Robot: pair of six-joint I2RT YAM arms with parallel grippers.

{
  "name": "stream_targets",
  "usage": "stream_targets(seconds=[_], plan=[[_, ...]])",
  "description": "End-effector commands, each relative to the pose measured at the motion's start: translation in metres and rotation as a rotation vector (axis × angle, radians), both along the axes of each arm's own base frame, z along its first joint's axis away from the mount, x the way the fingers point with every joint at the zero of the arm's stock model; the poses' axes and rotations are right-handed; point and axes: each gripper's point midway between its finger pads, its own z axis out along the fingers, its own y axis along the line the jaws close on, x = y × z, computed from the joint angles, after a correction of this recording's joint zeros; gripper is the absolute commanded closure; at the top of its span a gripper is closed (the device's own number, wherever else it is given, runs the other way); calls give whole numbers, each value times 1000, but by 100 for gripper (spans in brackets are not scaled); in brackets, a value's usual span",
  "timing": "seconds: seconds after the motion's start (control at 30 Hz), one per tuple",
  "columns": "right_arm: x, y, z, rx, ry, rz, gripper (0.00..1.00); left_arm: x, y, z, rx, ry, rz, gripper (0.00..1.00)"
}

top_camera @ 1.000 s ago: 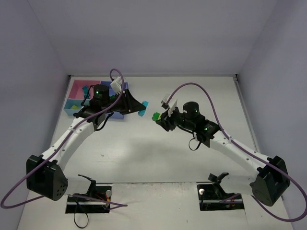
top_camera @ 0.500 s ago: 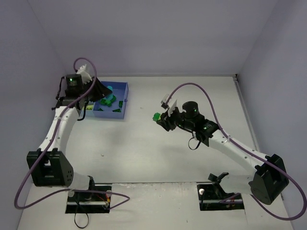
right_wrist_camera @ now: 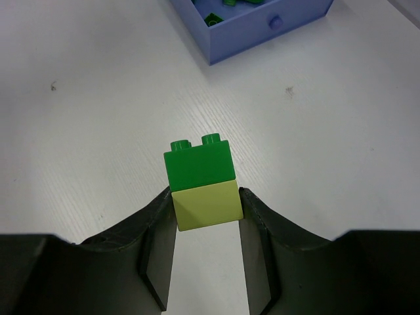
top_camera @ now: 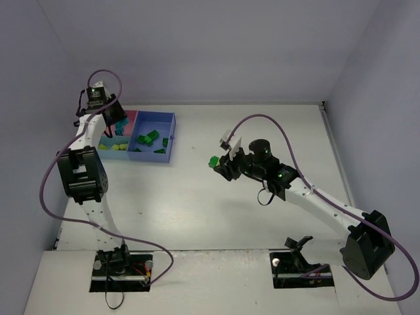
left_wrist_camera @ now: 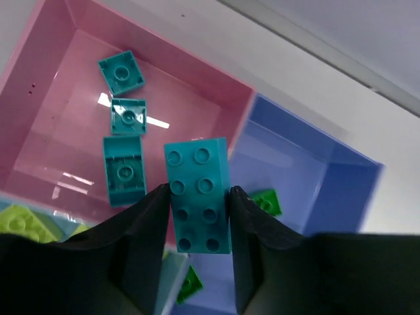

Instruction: Sort the legos into containers by color

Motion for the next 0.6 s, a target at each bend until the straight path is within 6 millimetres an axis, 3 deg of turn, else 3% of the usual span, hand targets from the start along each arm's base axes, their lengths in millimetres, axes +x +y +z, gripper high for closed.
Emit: stream_targets(seconds=[0.0,0.07,0.2,0.23,0.27,0.3,0.33,0.37,0.4,0.43,0.47,0.5,0.53,0.57], plan=[[8,9,25,60,-51,13,100,25,14,32,50,-83,22,58],[8,9,25,61,-48,12,100,31,16,20,45,-65,11,44],[9,10,26,60,-48,19,100,29,-1,29,14,-89,-54,36],[9,11,26,61,-50,22,100,22,-8,48,5,-124,-71,35],[9,12,26,59,-52,28,100,13,-16,42,-11,-110,-92,35],[9,12,25,57,-51,32,100,7,-34,52,-44,-143,-149,35],[9,13,26,57,-55,36,100,-6,-48,80,-76,-202,-179,35],[9,13,25,53,-59,42,100,-21,-63,65,-119,-170,-214,35],[9,14,26,52,-62,49,100,-32,-83,71,-155,-178,-257,35],[9,15,27,53,-66,53,100,-50,-105,97,-210,-231,-321,35],[10,16,28,54,-69,57,100,-66,-122,84,-247,-196,-361,35],[9,17,30,56,-73,68,100,-80,-149,87,-273,-191,-422,35],[8,18,33,61,-79,76,100,-101,-177,102,-303,-209,-502,35],[8,20,37,67,-88,85,100,-118,-196,92,-329,-179,-552,35]])
